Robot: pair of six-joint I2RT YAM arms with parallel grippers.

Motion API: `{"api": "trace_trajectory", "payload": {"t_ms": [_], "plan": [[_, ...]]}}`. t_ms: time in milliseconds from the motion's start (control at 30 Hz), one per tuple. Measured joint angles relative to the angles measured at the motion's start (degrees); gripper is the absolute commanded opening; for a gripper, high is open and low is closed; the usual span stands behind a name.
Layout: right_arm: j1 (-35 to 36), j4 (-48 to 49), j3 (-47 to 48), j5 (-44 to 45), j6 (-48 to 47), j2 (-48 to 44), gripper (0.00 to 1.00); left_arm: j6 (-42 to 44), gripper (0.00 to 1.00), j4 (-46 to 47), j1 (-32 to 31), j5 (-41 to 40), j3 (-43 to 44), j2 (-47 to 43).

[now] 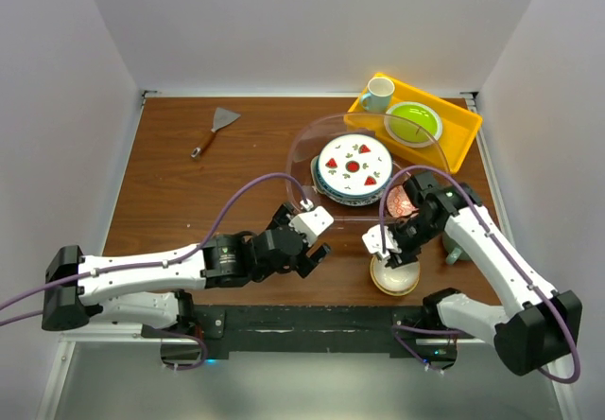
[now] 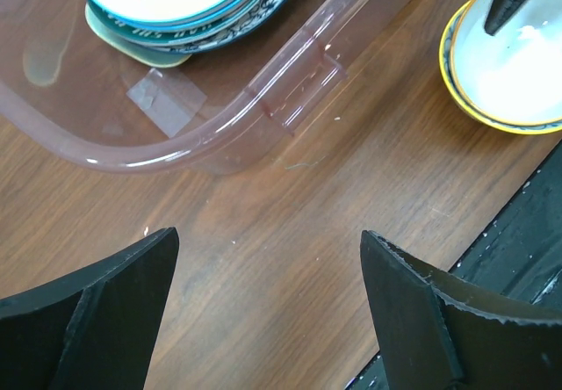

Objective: Place the mixed dishes into the plastic bin
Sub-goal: Pick up the bowl from the center of the board.

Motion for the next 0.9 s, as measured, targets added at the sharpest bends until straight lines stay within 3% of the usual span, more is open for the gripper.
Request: {"api": "trace_trajectory", "payload": {"t_ms": [367, 900], "plan": [[4.6, 10.0, -4.8, 13.5, 8.5, 0.3, 0.47, -2.2, 0.9, 0.0, 0.0, -0.5, -3.0, -0.3], [11.7, 19.4, -9.9, 21.7, 14.9, 1.4, 0.45, -4.9, 0.9, 0.0, 0.7, -2.2, -6.5, -3.0]]}}
